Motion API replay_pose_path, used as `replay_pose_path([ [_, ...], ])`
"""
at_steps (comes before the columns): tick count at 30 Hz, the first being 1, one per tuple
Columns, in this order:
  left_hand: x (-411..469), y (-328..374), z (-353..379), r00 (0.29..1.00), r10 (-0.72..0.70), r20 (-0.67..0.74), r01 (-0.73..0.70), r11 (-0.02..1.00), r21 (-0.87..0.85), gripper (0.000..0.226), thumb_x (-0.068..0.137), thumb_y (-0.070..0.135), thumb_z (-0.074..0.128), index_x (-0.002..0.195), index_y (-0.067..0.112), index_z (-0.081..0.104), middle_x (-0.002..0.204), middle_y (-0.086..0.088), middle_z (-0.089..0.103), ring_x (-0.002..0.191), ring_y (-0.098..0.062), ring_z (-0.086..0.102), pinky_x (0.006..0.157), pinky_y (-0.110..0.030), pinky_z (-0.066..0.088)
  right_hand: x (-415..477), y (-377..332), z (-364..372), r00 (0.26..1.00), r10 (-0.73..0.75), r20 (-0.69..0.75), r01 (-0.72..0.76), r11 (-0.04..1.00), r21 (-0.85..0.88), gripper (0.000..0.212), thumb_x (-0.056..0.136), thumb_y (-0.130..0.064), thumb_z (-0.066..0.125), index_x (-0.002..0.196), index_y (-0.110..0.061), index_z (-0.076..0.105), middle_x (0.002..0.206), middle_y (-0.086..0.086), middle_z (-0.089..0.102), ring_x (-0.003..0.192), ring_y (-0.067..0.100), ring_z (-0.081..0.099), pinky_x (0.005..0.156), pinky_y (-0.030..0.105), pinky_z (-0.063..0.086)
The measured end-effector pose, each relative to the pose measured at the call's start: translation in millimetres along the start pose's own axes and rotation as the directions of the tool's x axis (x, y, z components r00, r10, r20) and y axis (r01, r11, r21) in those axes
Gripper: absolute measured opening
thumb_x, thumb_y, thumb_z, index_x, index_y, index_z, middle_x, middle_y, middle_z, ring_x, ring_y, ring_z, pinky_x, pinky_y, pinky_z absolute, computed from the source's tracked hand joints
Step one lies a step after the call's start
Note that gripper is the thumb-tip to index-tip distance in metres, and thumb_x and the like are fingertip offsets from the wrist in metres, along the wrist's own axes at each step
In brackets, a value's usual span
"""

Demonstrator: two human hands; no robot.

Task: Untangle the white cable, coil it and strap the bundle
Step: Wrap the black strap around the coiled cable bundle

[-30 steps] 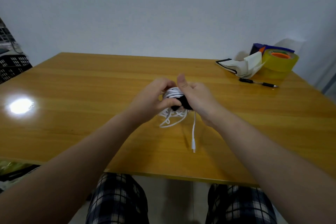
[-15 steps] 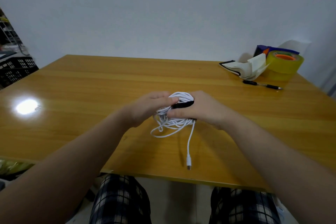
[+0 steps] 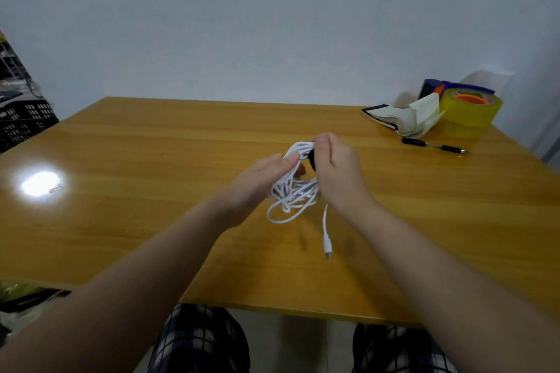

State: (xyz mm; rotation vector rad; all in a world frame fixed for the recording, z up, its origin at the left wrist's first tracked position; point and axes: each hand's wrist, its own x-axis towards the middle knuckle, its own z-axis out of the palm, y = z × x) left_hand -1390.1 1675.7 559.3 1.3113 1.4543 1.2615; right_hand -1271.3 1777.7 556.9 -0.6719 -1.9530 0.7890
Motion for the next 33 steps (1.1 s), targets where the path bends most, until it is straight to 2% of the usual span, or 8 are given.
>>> replay_pose_path([
  [4, 13, 2, 0, 0.975, 0.073, -0.21, -0.04, 0.986, 0.159, 0.031, 0.095, 0.031, 0.052, 0.117, 0.009, 0.058, 0.099, -0.007, 0.068, 0.081, -0.01, 0.065, 0.073, -0.027, 0.052, 29, 16, 10, 0.954, 0.277, -0.114, -0.258, 0.953, 0.157, 0.042, 0.102, -0.025, 0.03, 0.06, -0.02, 0.035, 0.058, -0.003, 0.037, 0.055, 0.013, 0.035, 0.061, 0.032, 0.028],
  [7, 37, 2, 0, 0.903, 0.066, -0.424, 0.001, 0.988, 0.156, 0.038, 0.101, 0.028, 0.04, 0.098, -0.003, 0.061, 0.073, -0.011, 0.06, 0.06, -0.015, 0.053, 0.054, -0.028, 0.042, 44, 16, 19, 0.976, 0.161, -0.149, -0.156, 0.987, 0.046, 0.04, 0.102, -0.027, 0.031, 0.064, -0.017, 0.039, 0.06, -0.004, 0.04, 0.06, 0.019, 0.039, 0.06, 0.032, 0.028],
  [10, 56, 3, -9, 0.909, -0.088, -0.407, 0.089, 0.996, -0.017, 0.038, 0.101, 0.031, 0.04, 0.086, 0.003, 0.062, 0.064, -0.005, 0.058, 0.052, -0.014, 0.052, 0.048, -0.025, 0.039, 55, 23, 23, 0.986, 0.04, -0.164, -0.05, 0.997, -0.053, 0.035, 0.101, -0.03, 0.035, 0.074, -0.011, 0.047, 0.06, -0.004, 0.044, 0.061, 0.022, 0.043, 0.057, 0.032, 0.027],
  [13, 71, -1, -19, 0.911, -0.137, -0.39, 0.112, 0.99, -0.087, 0.034, 0.098, 0.034, 0.047, 0.094, 0.006, 0.065, 0.072, -0.004, 0.065, 0.059, -0.012, 0.061, 0.056, -0.027, 0.052, 67, 35, 34, 0.963, 0.194, -0.188, -0.192, 0.981, 0.033, 0.035, 0.097, -0.041, 0.043, 0.085, -0.01, 0.055, 0.074, 0.001, 0.058, 0.069, 0.022, 0.054, 0.061, 0.036, 0.04],
  [19, 100, -23, -48, 0.813, -0.21, -0.542, 0.218, 0.975, -0.05, 0.02, 0.094, 0.024, 0.057, 0.099, 0.004, 0.053, 0.086, -0.014, 0.063, 0.068, -0.022, 0.065, 0.057, -0.037, 0.059, 90, 66, 63, 0.815, 0.54, 0.21, -0.579, 0.776, 0.25, 0.048, 0.088, -0.039, 0.059, 0.129, -0.022, 0.041, 0.13, 0.008, 0.051, 0.113, 0.027, 0.055, 0.096, 0.046, 0.048],
  [23, 107, -38, -53, 0.728, -0.234, -0.645, 0.374, 0.924, 0.086, 0.03, 0.093, 0.03, 0.057, 0.072, 0.011, 0.047, 0.084, -0.018, 0.059, 0.082, -0.031, 0.065, 0.077, -0.052, 0.056, 93, 67, 63, 0.826, 0.429, 0.366, -0.453, 0.891, -0.024, 0.041, 0.097, -0.023, 0.046, 0.135, -0.007, 0.045, 0.133, 0.01, 0.05, 0.121, 0.028, 0.049, 0.092, 0.034, 0.042],
  [26, 105, -33, -53, 0.756, -0.264, -0.599, 0.497, 0.826, 0.264, 0.05, 0.097, 0.04, 0.045, 0.088, -0.007, 0.061, 0.096, -0.031, 0.063, 0.093, -0.04, 0.064, 0.07, -0.036, 0.048, 96, 71, 62, 0.831, 0.388, 0.398, -0.329, 0.921, -0.211, 0.031, 0.097, -0.02, 0.045, 0.113, 0.0, 0.062, 0.118, 0.018, 0.062, 0.109, 0.032, 0.056, 0.088, 0.036, 0.043],
  [33, 100, -27, -61, 0.756, -0.229, -0.613, 0.505, 0.8, 0.324, 0.055, 0.093, 0.055, 0.041, 0.104, 0.002, 0.054, 0.096, -0.015, 0.056, 0.096, -0.032, 0.057, 0.092, -0.044, 0.049, 99, 66, 46, 0.85, 0.388, 0.356, -0.288, 0.909, -0.303, 0.035, 0.096, -0.025, 0.049, 0.124, -0.006, 0.054, 0.125, 0.015, 0.058, 0.113, 0.029, 0.054, 0.088, 0.03, 0.042],
])
